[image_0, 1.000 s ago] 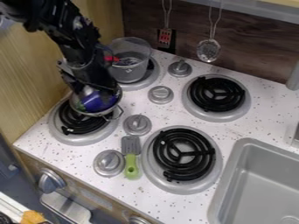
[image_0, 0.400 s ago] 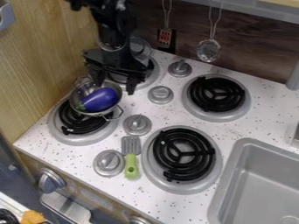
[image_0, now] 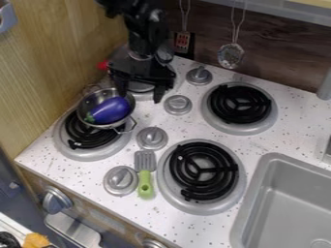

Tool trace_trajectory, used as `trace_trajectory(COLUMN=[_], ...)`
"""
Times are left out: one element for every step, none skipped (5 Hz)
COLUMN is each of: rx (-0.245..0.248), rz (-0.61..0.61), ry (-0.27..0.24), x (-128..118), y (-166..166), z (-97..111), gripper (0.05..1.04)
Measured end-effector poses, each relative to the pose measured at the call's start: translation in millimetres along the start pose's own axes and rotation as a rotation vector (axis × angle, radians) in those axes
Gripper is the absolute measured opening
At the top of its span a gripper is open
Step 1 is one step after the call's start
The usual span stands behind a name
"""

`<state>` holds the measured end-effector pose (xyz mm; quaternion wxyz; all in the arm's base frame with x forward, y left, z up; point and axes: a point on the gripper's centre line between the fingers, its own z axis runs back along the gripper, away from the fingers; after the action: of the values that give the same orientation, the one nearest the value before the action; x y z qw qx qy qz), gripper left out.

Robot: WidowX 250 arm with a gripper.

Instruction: Moved the pot in between the right burner

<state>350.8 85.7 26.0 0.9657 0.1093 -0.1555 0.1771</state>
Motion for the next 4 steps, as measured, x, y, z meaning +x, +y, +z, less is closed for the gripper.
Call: trace_trajectory(rx=[-0.019, -0.019, -0.011, -0.008], rz=[0.000, -0.004, -0.005, -0.002], ry=[0.055, 0.077, 0.085, 0.090], x=[-0.5, 0.2, 0.8, 0.6], y=[-7.8, -7.8, -6.1, 0.5], z=[-10.9, -14.7, -17.6, -22.9], gripper=[1.000, 1.000, 0.999, 0.999])
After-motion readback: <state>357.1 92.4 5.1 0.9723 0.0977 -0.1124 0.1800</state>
